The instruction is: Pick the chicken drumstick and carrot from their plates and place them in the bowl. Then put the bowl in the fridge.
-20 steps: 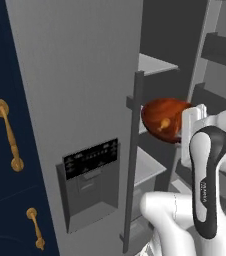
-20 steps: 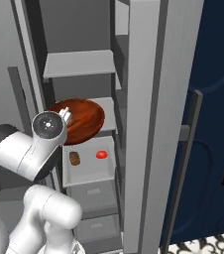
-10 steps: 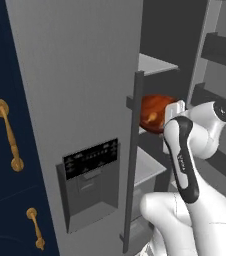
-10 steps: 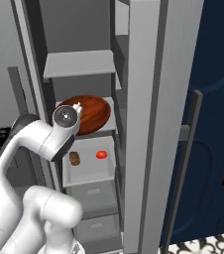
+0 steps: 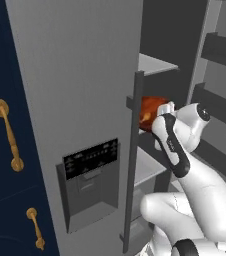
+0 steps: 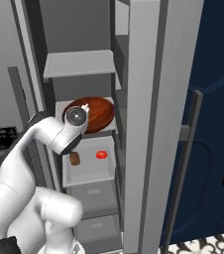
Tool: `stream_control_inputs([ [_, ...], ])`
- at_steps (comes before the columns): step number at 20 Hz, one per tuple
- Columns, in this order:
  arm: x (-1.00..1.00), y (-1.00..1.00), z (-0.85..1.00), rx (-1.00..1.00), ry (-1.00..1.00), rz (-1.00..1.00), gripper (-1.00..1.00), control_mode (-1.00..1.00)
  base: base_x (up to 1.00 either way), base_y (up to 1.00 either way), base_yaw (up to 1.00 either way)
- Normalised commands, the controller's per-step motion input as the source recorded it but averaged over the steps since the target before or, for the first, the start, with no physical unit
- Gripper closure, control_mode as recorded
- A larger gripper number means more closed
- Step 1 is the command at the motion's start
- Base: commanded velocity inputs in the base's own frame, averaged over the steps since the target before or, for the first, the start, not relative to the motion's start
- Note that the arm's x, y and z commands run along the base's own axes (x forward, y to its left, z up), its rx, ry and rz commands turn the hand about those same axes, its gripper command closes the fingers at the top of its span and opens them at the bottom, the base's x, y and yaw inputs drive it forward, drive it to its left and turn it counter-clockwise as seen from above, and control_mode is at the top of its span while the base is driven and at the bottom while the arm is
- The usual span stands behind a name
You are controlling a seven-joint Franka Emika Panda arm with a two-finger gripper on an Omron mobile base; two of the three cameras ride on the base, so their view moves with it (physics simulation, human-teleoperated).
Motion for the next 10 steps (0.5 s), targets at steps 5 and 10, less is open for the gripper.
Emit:
stream_control_inputs([
  [5, 0.66, 0.00, -0.14, -0.02, 0.00, 0.00, 1.00, -1.00, 0.00, 0.00, 0.00],
  [10, 0.72, 0.00, -0.11, 0.00, 0.00, 0.02, 1.00, -1.00, 0.00, 0.00, 0.00],
])
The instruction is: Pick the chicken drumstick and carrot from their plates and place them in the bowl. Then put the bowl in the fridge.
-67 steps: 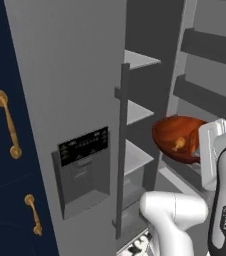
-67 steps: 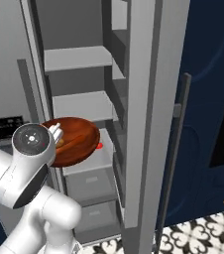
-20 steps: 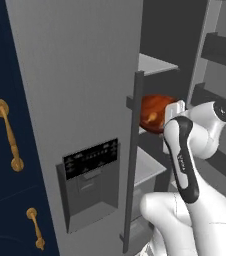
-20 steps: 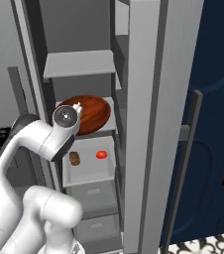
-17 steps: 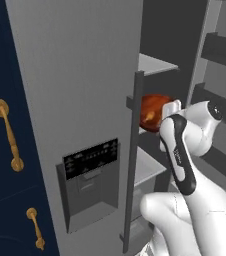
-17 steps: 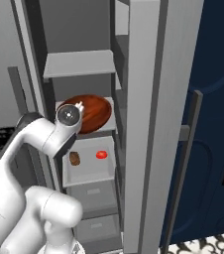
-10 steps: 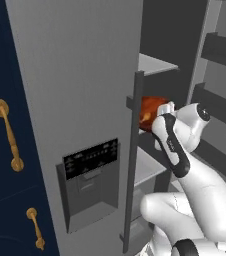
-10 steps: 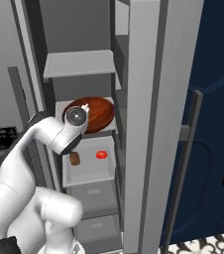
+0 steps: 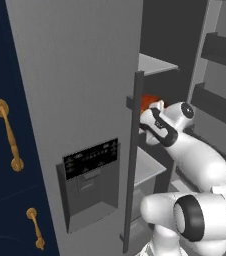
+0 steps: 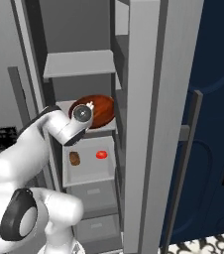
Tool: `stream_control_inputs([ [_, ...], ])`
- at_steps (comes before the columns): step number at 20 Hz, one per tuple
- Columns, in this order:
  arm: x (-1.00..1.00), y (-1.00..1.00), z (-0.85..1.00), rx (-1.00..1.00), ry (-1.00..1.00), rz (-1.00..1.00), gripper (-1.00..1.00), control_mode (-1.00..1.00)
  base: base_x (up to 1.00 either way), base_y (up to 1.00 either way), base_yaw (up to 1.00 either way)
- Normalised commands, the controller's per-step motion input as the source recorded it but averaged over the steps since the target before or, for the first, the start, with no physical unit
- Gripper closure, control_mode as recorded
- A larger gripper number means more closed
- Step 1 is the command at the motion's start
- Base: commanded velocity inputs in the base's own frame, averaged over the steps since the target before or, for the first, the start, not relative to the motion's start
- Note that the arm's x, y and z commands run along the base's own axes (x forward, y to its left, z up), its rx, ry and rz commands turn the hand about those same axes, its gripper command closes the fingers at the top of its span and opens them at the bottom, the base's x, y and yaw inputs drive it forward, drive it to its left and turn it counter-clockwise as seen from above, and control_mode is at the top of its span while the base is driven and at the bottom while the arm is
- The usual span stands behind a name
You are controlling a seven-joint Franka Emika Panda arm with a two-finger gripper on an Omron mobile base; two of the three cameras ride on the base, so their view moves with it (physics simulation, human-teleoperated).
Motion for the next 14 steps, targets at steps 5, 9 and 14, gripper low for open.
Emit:
stream_control_inputs([
  [5, 0.58, -0.03, -0.30, 0.00, 0.00, 0.05, 1.00, -1.00, 0.00, 0.00, 0.00],
  [9, 0.48, -0.08, -0.29, 0.00, 0.00, 0.05, 1.00, -1.00, 0.00, 0.00, 0.00],
  [14, 0.49, 0.19, -0.13, -0.04, 0.02, 0.00, 1.00, -1.00, 0.00, 0.00, 0.00],
])
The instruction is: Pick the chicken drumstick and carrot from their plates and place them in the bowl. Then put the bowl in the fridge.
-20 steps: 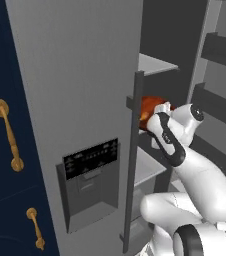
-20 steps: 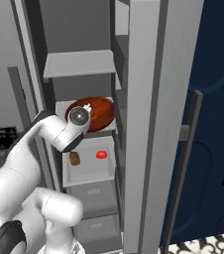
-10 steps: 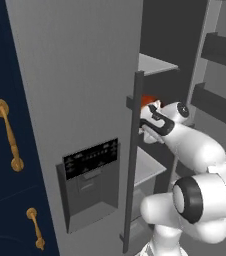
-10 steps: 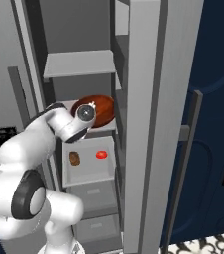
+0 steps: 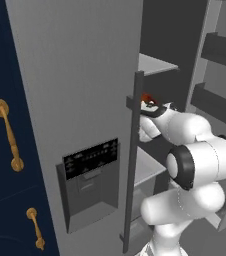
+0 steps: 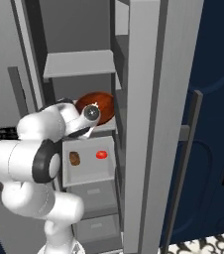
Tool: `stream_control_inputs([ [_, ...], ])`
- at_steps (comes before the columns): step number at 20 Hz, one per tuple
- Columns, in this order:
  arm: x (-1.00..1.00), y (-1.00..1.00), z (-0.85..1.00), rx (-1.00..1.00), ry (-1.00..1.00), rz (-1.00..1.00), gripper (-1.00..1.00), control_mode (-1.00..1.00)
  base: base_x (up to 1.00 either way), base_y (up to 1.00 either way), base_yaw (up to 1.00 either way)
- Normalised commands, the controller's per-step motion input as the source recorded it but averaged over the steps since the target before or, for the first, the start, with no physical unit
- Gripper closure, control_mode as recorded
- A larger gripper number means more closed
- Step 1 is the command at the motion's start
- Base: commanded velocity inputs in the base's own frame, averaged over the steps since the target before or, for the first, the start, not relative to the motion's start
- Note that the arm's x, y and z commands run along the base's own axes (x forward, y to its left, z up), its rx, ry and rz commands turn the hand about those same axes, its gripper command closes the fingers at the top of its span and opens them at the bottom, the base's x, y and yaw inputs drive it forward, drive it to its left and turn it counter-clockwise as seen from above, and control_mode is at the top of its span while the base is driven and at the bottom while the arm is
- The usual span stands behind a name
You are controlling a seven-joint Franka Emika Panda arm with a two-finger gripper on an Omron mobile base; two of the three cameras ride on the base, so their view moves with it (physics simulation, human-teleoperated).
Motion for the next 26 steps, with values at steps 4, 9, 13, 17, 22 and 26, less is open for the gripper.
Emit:
stream_control_inputs([
  [4, 0.51, 0.00, -0.15, 0.00, 0.00, 0.00, 1.00, -1.00, 0.00, 0.00, 0.00],
  [9, 0.12, 0.00, -0.01, 0.00, -0.02, 0.00, -1.00, -1.00, 0.00, 0.00, 0.00],
  [13, -0.14, 0.03, 0.04, 0.00, -0.12, 0.00, -1.00, -1.00, 0.00, 0.00, 0.00],
  [17, -0.39, 0.10, 0.23, 0.00, -0.24, 0.00, -1.00, -1.00, 0.00, 0.00, 0.00],
  [22, -0.68, 0.00, 0.36, 0.00, -0.12, -0.01, -1.00, -1.00, 0.00, 0.00, 0.00],
  [26, -0.89, 0.00, 0.66, 0.01, -0.08, 0.00, -1.00, -1.00, 0.00, 0.00, 0.00],
])
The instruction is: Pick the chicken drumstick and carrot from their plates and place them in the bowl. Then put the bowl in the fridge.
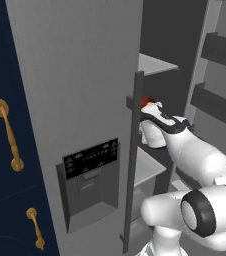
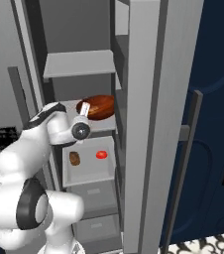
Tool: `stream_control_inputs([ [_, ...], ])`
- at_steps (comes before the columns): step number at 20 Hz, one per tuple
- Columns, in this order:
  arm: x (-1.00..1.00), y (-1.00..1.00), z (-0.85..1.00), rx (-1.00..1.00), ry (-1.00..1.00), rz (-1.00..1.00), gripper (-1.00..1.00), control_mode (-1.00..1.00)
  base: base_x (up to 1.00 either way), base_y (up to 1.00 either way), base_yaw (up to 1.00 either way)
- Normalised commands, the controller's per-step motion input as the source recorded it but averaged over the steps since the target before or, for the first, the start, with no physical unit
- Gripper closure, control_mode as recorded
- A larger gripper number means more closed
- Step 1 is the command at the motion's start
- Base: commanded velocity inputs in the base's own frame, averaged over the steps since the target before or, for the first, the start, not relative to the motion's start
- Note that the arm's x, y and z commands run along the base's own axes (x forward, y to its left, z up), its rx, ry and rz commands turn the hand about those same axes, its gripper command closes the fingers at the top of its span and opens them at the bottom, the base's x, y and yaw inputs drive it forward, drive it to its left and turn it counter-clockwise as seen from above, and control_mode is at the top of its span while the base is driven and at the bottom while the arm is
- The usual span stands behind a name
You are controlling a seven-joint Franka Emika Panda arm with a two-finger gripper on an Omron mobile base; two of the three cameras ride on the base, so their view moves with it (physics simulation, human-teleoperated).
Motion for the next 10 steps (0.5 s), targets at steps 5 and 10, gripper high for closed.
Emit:
stream_control_inputs([
  [5, -0.98, 0.00, 1.00, 0.03, -0.12, 0.00, -1.00, -1.00, 0.00, 0.00, 0.00],
  [10, -0.98, -0.04, 1.00, 0.00, 0.00, -0.05, -1.00, -1.00, 0.00, 0.00, 0.00],
])
